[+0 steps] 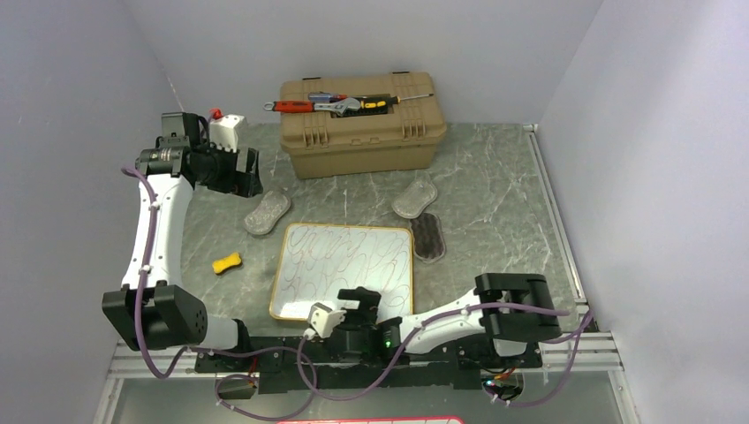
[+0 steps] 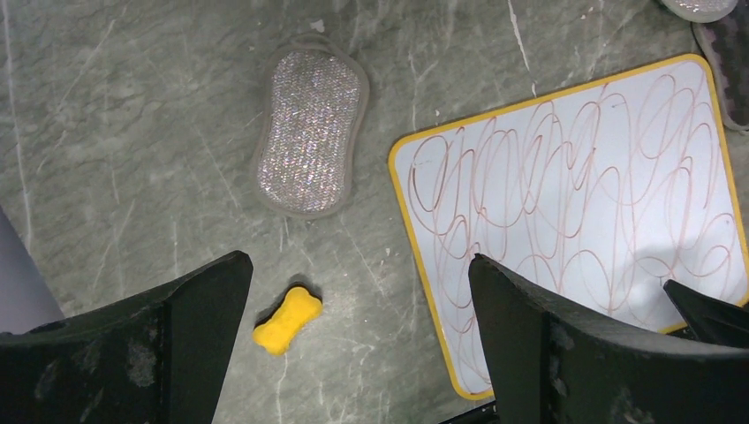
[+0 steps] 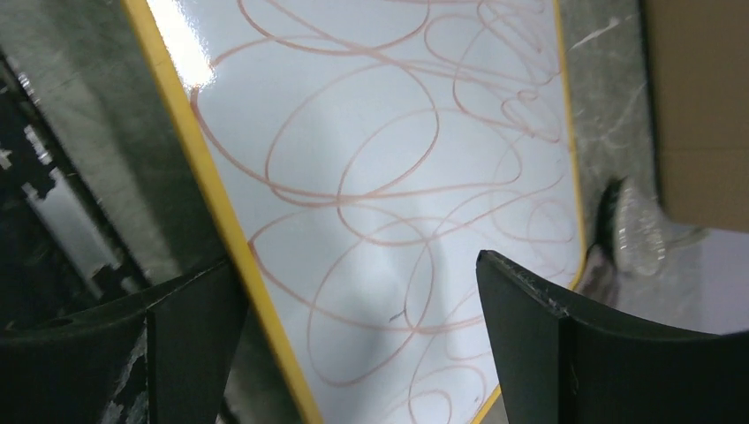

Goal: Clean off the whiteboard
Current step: Adjust the whiteboard at the center of the board.

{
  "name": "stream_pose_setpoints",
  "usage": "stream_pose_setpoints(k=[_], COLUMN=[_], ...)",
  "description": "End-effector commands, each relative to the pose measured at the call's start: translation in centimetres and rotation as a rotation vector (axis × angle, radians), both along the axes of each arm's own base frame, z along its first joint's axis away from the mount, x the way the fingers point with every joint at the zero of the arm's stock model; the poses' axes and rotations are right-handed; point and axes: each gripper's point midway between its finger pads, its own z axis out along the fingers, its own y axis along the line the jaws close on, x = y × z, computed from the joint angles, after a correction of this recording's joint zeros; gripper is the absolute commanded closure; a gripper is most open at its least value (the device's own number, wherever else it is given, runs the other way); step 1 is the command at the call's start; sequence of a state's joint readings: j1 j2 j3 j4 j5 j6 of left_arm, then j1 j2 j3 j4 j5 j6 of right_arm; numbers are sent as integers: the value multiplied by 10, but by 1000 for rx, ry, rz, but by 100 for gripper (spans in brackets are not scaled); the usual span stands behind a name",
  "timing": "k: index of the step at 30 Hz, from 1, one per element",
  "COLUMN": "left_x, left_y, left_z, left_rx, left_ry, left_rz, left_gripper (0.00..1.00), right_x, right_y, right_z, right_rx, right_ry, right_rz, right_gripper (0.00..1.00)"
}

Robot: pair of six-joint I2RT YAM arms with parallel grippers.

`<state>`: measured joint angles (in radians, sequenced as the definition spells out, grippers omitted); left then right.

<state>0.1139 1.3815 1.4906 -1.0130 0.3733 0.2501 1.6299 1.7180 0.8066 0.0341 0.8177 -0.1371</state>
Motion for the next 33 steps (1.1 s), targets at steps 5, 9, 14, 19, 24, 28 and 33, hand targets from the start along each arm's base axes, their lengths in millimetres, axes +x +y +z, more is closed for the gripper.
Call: stream_pose_setpoints(k=[5, 9, 14, 19, 24, 28, 33], left_x=[2, 2, 1, -1, -2, -7, -9], left_y=[-11, -11, -10, -12, -20, -31, -36], left_z=[9, 5, -5, -17, -37, -52, -66], left_rx=[-35, -30, -25, -29, -73, -136, -167], left_ry=[-24, -18, 20, 41, 99, 163, 218], left_rz=[-78, -90, -110, -137, -179, -236, -273], left_gripper=[0, 0, 0, 0, 3, 10, 12], right_x=[-28, -13, 64, 150, 213, 237, 231], right_y=[-25, -37, -81, -162, -210, -226, -211], right_z=[21, 63, 119, 137, 106, 71, 21], right_rx=[191, 395, 723, 947, 990, 964, 970], right_ry=[285, 382, 505, 573, 678, 743, 910], right_rz=[-167, -331, -669, -1028, -1213, -1299, -1297], right_gripper=[0, 0, 0, 0, 4, 11, 16])
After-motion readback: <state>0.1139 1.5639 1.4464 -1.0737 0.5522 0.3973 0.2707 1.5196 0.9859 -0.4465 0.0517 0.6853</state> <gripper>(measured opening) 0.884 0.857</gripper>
